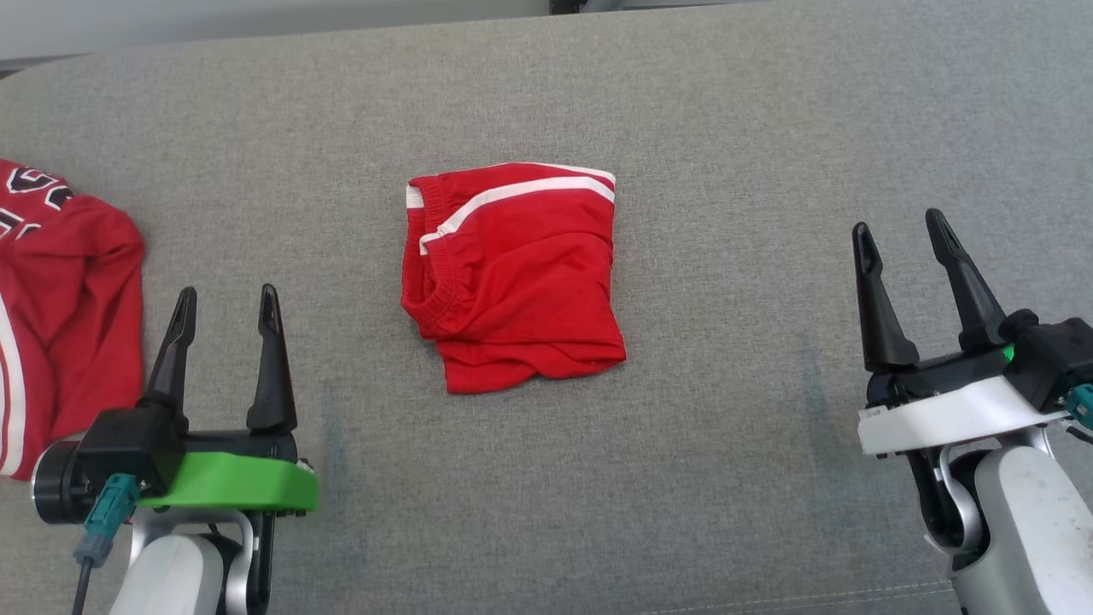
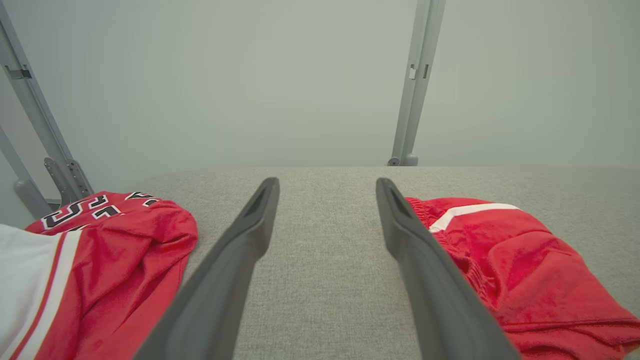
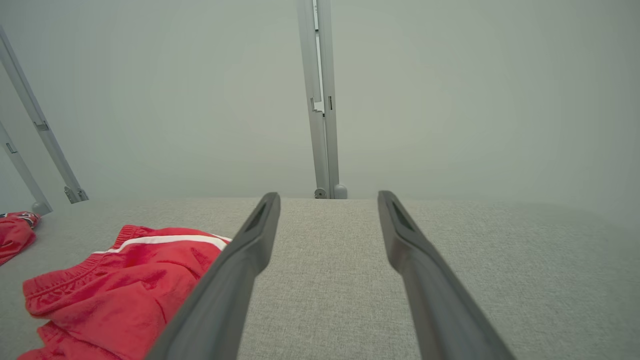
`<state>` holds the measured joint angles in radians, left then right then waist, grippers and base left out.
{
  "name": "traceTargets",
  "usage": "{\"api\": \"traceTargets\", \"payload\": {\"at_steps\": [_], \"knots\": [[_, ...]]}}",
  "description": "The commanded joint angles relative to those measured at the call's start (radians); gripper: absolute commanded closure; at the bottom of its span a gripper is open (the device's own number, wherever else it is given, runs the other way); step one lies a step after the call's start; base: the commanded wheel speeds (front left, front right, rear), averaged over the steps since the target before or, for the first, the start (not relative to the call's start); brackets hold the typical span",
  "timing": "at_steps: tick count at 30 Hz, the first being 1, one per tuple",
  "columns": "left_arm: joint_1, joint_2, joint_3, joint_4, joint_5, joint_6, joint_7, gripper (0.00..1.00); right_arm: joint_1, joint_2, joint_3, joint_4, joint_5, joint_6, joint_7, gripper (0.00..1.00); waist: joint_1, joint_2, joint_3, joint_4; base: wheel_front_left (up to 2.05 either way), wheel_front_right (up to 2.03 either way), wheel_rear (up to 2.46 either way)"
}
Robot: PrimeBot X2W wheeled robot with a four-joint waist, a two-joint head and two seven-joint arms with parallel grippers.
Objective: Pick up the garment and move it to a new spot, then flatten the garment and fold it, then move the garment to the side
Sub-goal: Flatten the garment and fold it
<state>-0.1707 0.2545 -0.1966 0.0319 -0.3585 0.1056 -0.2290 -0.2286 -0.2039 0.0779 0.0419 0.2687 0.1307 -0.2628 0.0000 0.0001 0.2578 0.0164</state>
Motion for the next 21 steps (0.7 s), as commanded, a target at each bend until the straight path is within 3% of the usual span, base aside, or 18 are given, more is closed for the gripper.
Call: {"api": "traceTargets", "payload": {"at_steps": [1, 21], "knots": [[0.017, 0.011, 0.001, -0.004, 0.0, 0.002, 0.003, 0.0, 0.021, 0.001, -0.003, -0.002, -0.012, 0.0, -0.003, 0.0, 0.0, -0.0001, -0.029, -0.01, 0.0, 0.0, 0.0], [0.185, 0.037, -0.022, -0.059, -0.022, 0.028, 0.065, 0.0, 0.19, 0.018, -0.025, -0.02, -0.033, 0.0, 0.026, 0.0, 0.0, -0.0001, -0.184, -0.033, 0.0, 0.0, 0.0]]}}
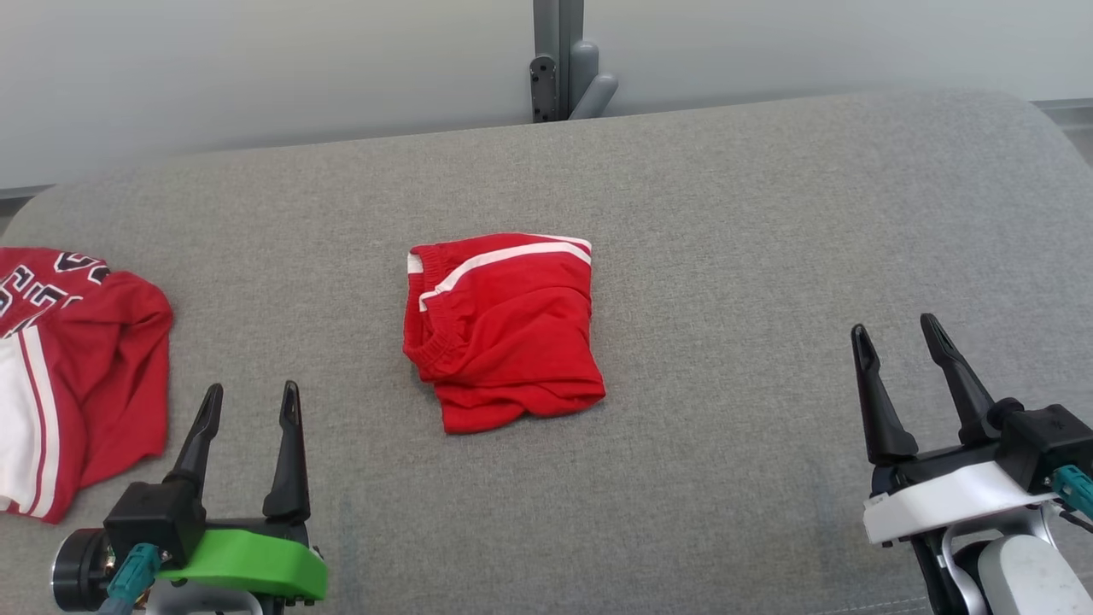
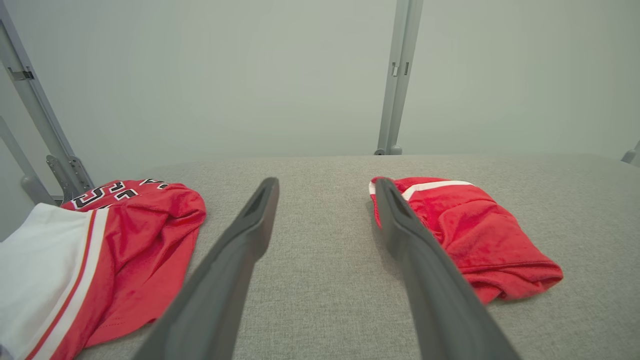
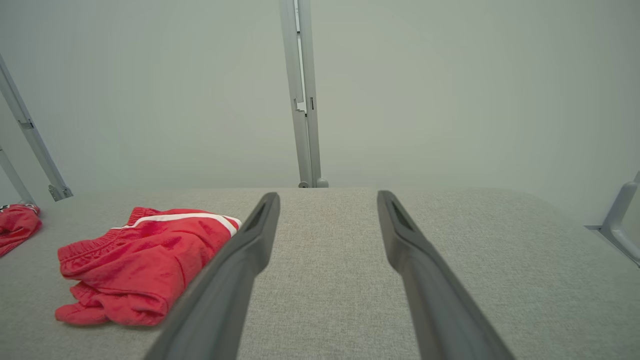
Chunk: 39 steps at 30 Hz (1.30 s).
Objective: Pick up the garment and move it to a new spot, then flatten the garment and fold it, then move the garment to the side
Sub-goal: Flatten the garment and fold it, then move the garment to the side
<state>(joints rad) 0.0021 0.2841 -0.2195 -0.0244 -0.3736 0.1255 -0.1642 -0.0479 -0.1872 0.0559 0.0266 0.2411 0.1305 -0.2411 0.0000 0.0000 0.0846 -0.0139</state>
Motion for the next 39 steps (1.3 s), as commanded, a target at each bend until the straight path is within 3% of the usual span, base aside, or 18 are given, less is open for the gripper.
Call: {"api": "traceTargets", "payload": {"at_steps": [1, 25, 32, 39], "knots": [[0.016, 0.009, 0.0, -0.006, -0.008, 0.007, 0.002, 0.0, 0.013, 0.002, -0.004, -0.009, -0.006, 0.0, 0.005, 0.0, 0.0, 0.0, -0.013, -0.002, 0.0, 0.0, 0.0], [0.005, 0.022, -0.01, -0.024, -0.009, 0.024, 0.005, 0.0, 0.02, 0.013, -0.009, -0.01, 0.004, 0.0, 0.014, 0.0, 0.0, 0.0, -0.018, 0.004, 0.0, 0.0, 0.0], [-0.053, 0.016, -0.033, -0.029, 0.004, 0.007, 0.001, 0.0, -0.026, 0.011, -0.034, 0.011, 0.022, 0.0, 0.042, 0.0, 0.0, 0.0, 0.015, 0.082, 0.0, 0.0, 0.0], [-0.149, -0.012, -0.067, -0.009, 0.014, -0.019, -0.024, 0.0, -0.157, -0.009, 0.03, 0.088, 0.048, 0.0, 0.078, 0.0, 0.0, 0.0, 0.118, 0.191, 0.0, 0.0, 0.0]]}}
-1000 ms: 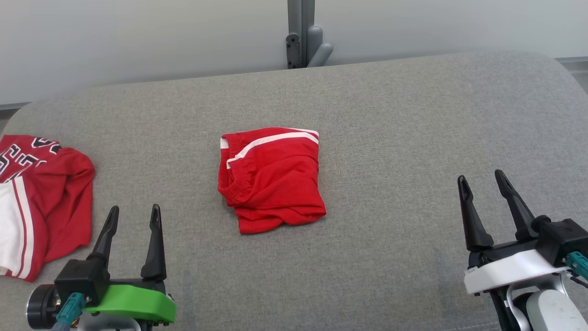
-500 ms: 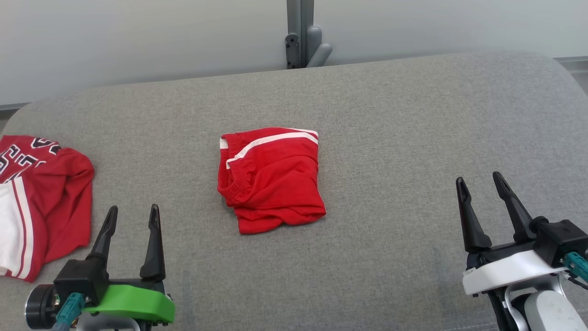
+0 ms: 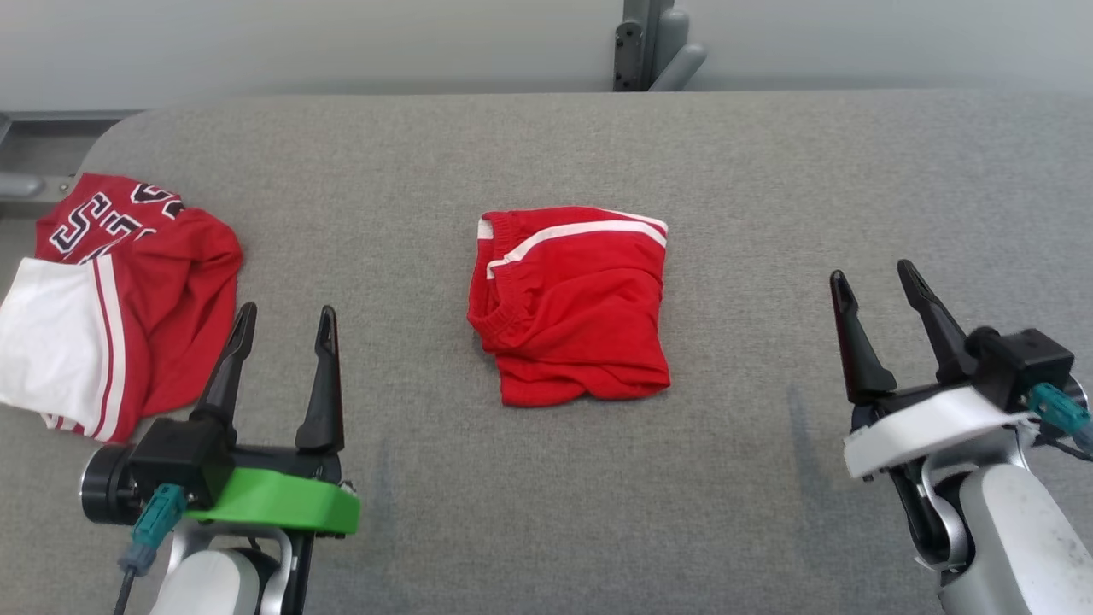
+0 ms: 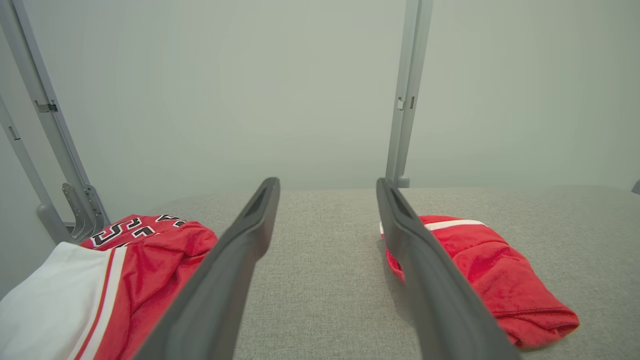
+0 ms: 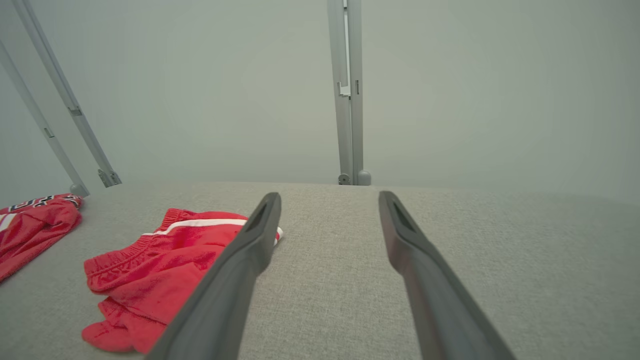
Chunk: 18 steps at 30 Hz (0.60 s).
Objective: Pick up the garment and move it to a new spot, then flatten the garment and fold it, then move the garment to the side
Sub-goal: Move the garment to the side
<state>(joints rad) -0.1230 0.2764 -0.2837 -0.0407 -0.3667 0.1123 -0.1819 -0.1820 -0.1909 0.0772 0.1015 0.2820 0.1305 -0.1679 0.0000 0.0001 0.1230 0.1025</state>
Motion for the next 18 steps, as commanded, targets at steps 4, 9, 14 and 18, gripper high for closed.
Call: {"api": "traceTargets", "payload": {"at_steps": [4, 9, 14, 18], "knots": [[-0.064, -0.022, -0.02, 0.029, 0.011, -0.022, -0.026, 0.0, -0.09, -0.013, 0.063, 0.077, 0.022, 0.0, 0.011, 0.0, 0.0, -0.0001, 0.123, 0.113, 0.0, 0.0, 0.0], [-0.111, -0.048, -0.031, 0.069, 0.008, -0.034, -0.048, 0.0, -0.182, -0.017, 0.154, 0.213, 0.065, 0.0, 0.014, 0.0, 0.0, -0.0001, 0.168, 0.153, 0.0, 0.0, 0.0], [-0.132, -0.062, -0.033, 0.1, 0.007, -0.044, -0.066, 0.0, -0.249, -0.003, 0.225, 0.337, 0.142, 0.0, 0.026, 0.0, 0.0, -0.0001, 0.185, 0.165, 0.0, 0.0, 0.0], [-0.146, -0.067, -0.031, 0.116, 0.008, -0.05, -0.072, 0.0, -0.294, 0.005, 0.275, 0.425, 0.185, 0.0, 0.05, 0.0, 0.0, -0.0001, 0.193, 0.167, 0.0, 0.0, 0.0]]}}
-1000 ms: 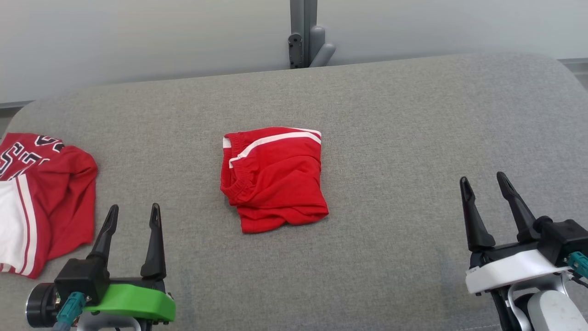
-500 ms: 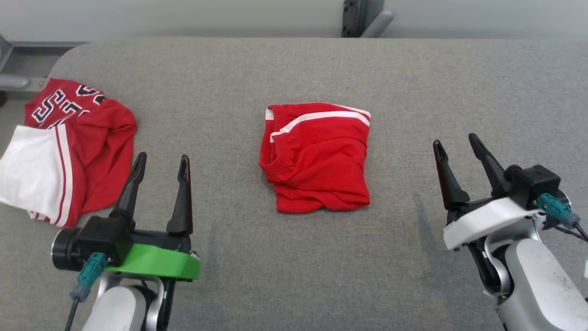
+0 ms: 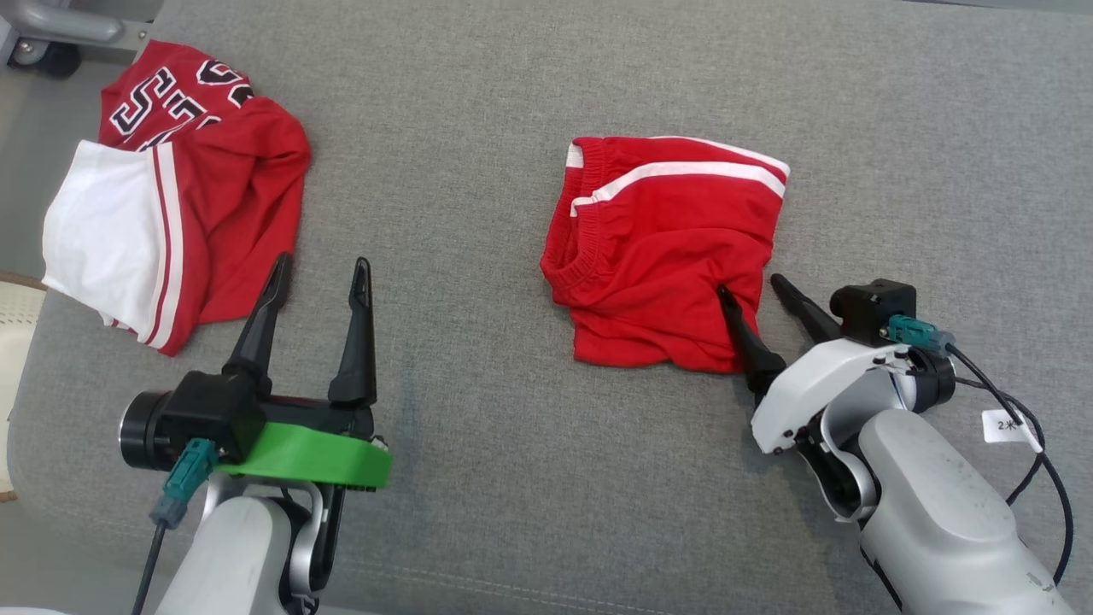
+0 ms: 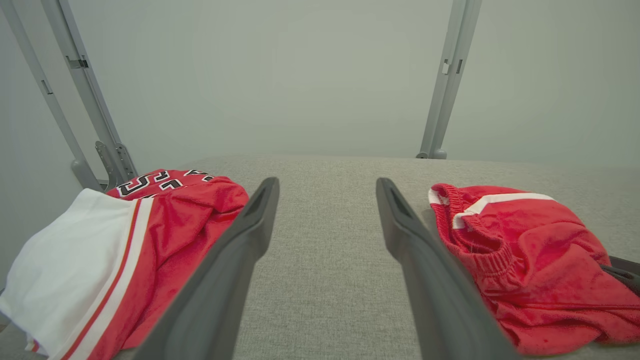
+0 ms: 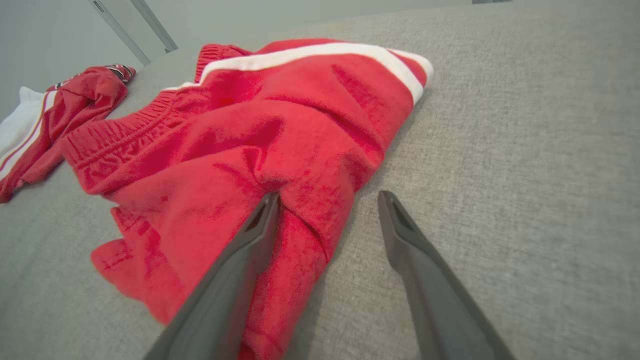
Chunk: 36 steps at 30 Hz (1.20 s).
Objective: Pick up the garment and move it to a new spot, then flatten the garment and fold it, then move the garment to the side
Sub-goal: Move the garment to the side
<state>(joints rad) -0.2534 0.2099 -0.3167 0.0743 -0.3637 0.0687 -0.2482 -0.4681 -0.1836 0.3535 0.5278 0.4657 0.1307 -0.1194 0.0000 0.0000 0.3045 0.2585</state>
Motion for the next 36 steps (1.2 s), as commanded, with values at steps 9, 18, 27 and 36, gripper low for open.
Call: {"api": "traceTargets", "payload": {"at_steps": [9, 18, 27, 36], "knots": [[-0.028, -0.007, 0.011, 0.019, 0.009, -0.009, -0.013, 0.0, -0.005, 0.006, 0.08, 0.099, 0.127, 0.0, 0.103, 1.0, 0.0, 0.0, 0.009, -0.002, 0.0, 0.0, 0.0], [-0.009, 0.012, 0.027, 0.004, 0.016, 0.0, -0.016, 0.0, 0.03, -0.073, 0.123, -0.024, 0.155, -0.001, 0.07, 1.0, 0.0, 0.0, -0.01, -0.068, 0.0, 0.0, 0.0], [0.007, 0.042, 0.039, -0.042, 0.016, 0.01, 0.0, 0.0, 0.109, -0.159, 0.139, -0.141, 0.151, -0.001, 0.085, 1.0, 0.0, 0.0, -0.014, -0.198, 0.0, 0.0, 0.0], [-0.031, 0.086, 0.041, -0.116, 0.032, 0.015, 0.049, 0.0, 0.02, -0.214, 0.227, -0.184, 0.157, -0.001, 0.107, 1.0, 0.0, 0.0, 0.059, -0.351, 0.0, 0.0, 0.0]]}}
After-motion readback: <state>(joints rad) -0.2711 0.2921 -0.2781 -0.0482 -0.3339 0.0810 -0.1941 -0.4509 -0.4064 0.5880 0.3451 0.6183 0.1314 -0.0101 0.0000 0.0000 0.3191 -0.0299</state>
